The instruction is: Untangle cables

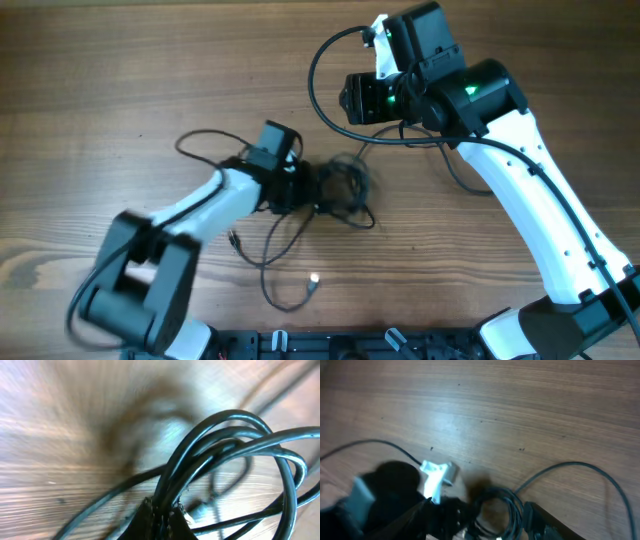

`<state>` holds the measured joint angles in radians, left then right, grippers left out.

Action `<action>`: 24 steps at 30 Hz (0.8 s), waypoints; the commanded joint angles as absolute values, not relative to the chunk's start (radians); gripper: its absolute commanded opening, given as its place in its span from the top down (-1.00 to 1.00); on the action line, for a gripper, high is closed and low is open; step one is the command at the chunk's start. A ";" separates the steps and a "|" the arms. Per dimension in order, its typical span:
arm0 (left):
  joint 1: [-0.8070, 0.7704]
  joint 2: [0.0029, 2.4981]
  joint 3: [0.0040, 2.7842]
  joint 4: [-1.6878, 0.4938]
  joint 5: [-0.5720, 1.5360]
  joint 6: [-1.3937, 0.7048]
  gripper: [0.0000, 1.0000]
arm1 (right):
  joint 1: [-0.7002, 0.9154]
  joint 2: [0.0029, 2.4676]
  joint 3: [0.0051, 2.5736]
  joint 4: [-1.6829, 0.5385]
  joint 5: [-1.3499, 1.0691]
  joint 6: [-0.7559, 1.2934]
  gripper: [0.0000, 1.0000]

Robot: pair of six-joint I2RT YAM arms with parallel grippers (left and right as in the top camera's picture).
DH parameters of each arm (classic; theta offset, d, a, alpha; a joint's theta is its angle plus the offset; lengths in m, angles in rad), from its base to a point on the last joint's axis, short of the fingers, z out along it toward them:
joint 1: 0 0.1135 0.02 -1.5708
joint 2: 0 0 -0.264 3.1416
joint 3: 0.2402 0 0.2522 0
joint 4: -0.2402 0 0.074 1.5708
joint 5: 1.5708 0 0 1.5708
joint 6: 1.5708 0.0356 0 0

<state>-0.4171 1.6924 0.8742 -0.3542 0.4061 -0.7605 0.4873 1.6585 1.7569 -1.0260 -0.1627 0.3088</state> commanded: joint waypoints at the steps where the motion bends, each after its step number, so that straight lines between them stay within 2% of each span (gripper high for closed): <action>1: -0.367 1.475 0.893 -0.344 0.366 -0.562 0.92 | 0.490 1.648 1.774 -1.026 -0.249 0.242 -0.21; 5: -0.360 1.257 0.893 -0.360 0.366 -0.434 0.92 | 0.490 1.648 1.774 -0.999 -0.406 0.063 -0.12; 8: -0.360 1.191 0.893 -0.393 0.344 -0.406 0.92 | 0.491 1.648 1.774 -0.986 -0.473 -0.004 -0.10; 14: -0.360 1.185 0.893 -0.421 0.315 -0.400 0.92 | 0.518 1.654 1.774 -1.000 -0.451 -0.054 -0.02; 24: -0.358 1.185 0.893 -0.440 0.278 -0.400 0.92 | 0.577 1.765 1.774 -1.040 -0.379 -0.139 0.00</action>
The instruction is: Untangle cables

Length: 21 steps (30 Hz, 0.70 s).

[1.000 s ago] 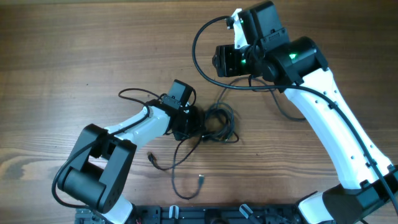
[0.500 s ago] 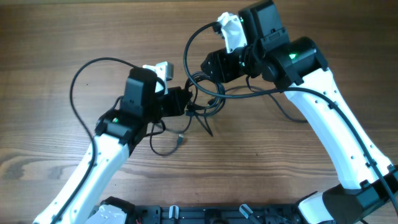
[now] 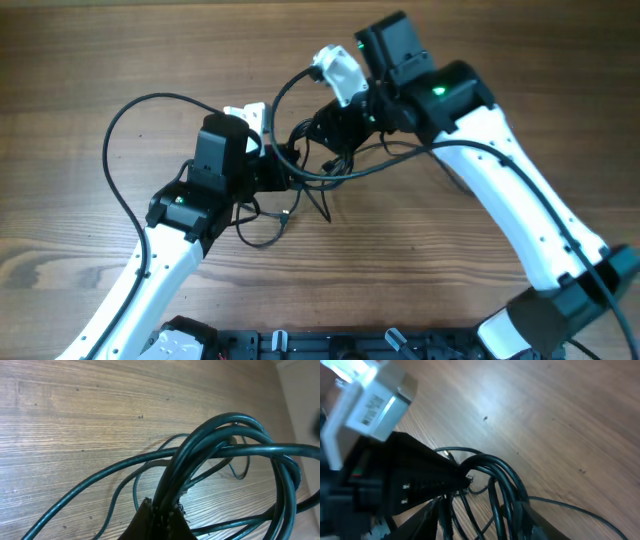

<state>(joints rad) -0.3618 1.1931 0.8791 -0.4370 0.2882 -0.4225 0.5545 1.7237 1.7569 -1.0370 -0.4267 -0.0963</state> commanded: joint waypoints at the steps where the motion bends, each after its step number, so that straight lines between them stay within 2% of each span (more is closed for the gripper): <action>1: -0.353 1.185 0.893 -0.443 0.278 -0.404 0.92 | 0.580 1.778 1.774 -1.042 -0.359 -0.138 0.01; 3: -0.320 1.185 0.893 -0.457 0.278 -0.459 0.92 | 0.584 1.792 1.774 -1.053 -0.355 -0.134 0.10; 5: -0.262 1.185 0.893 -0.485 0.279 -0.525 0.92 | 0.586 1.798 1.774 -1.056 -0.355 -0.128 0.30; 8: -0.220 1.185 0.893 -0.496 0.317 -0.540 0.92 | 0.586 1.798 1.774 -1.052 -0.355 -0.122 0.44; 12: -0.209 1.185 0.893 -0.494 0.371 -0.540 0.92 | 0.586 1.829 1.774 -1.050 -0.359 -0.104 0.42; 17: -0.209 1.185 0.893 -0.506 0.378 -0.540 0.92 | 0.586 1.847 1.774 -0.987 -0.348 -0.102 0.06; 20: -0.209 1.185 0.893 -0.518 0.377 -0.540 0.92 | 0.586 1.853 1.774 -0.957 -0.328 -0.098 0.07; 21: -0.209 1.185 0.893 -0.521 0.377 -0.540 0.92 | 0.586 1.856 1.774 -0.955 -0.328 -0.097 0.17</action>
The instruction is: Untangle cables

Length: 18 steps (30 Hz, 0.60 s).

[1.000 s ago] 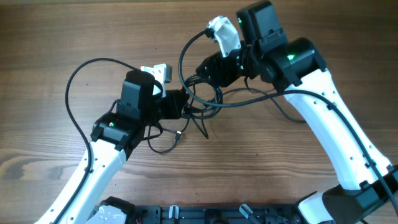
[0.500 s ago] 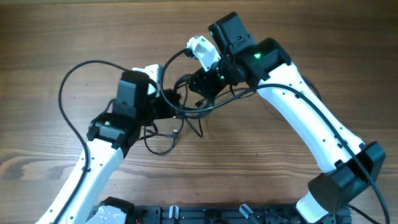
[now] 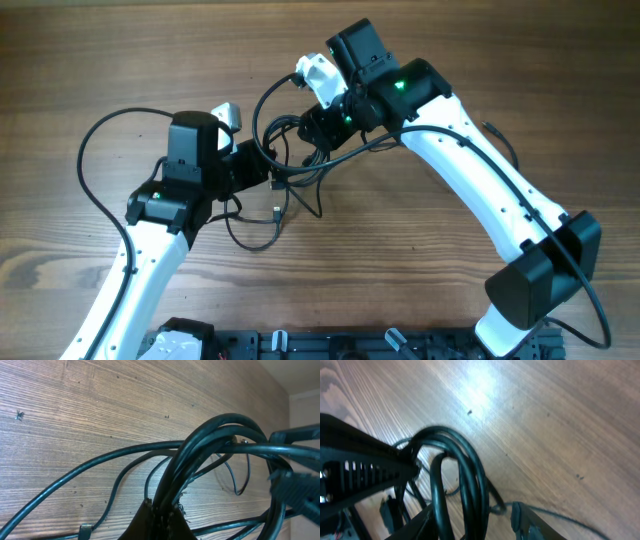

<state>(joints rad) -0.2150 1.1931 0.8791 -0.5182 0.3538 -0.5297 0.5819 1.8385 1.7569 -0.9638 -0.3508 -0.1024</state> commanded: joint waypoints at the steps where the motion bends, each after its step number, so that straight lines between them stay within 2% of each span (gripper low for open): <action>1: -0.209 1.185 0.893 -0.521 0.377 -0.540 0.92 | 0.586 1.857 1.774 -0.955 -0.328 -0.097 0.33; 4: -0.209 1.185 0.893 -0.521 0.376 -0.540 0.92 | 0.586 1.859 1.774 -0.957 -0.329 -0.096 0.91; 10: -0.209 1.203 0.893 -0.540 0.321 -0.540 0.92 | 0.547 1.804 1.832 -0.978 -0.481 -0.038 0.91; 13: -0.209 1.233 0.892 -0.545 0.312 -0.566 0.92 | 0.396 1.673 1.938 -1.005 -0.618 0.052 0.91; 18: -0.209 1.261 0.892 -0.552 0.290 -0.594 0.92 | 0.113 1.539 1.960 -0.997 -0.815 0.193 0.91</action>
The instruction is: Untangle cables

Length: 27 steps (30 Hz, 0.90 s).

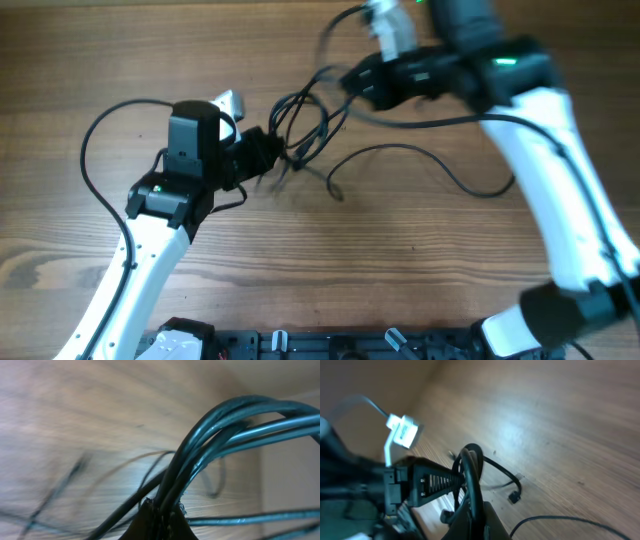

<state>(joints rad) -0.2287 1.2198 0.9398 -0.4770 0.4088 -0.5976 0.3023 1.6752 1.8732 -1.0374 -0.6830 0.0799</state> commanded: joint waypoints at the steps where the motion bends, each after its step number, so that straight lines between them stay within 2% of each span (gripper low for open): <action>1: -0.209 1.266 0.892 -0.560 0.279 -0.598 0.92 | 0.030 1.524 1.960 -0.997 -0.884 0.228 0.92; 5: -0.209 1.279 0.892 -0.613 0.222 -0.622 0.92 | -0.188 1.531 1.955 -1.000 -0.940 0.372 0.91; 7: -0.209 1.280 0.892 -0.626 0.215 -0.622 0.92 | -0.249 1.556 1.955 -1.004 -0.941 0.373 0.91; 12: -0.209 1.279 0.892 -0.605 0.223 -0.617 0.92 | -0.159 1.583 1.955 -1.089 -0.942 0.159 0.85; 14: -0.209 1.279 0.892 -0.584 0.254 -0.606 0.92 | -0.080 1.583 1.955 -1.098 -0.911 0.095 0.62; 15: -0.209 1.279 0.892 -0.569 0.281 -0.585 0.92 | -0.035 1.583 1.955 -1.098 -0.882 0.075 0.45; 17: -0.209 1.276 0.892 -0.526 0.384 -0.499 0.92 | 0.070 1.586 1.955 -1.098 -0.796 0.031 -0.05; 19: -0.209 1.275 0.892 -0.492 0.499 -0.414 0.92 | 0.172 1.602 1.955 -1.100 -0.738 -0.037 -0.31; 22: -0.209 1.274 0.892 -0.491 0.613 -0.311 0.92 | 0.287 1.645 1.955 -1.110 -0.686 -0.133 -0.47; 27: -0.209 1.274 0.892 -0.541 0.662 -0.242 0.92 | 0.411 1.737 1.955 -1.124 -0.571 -0.221 -0.50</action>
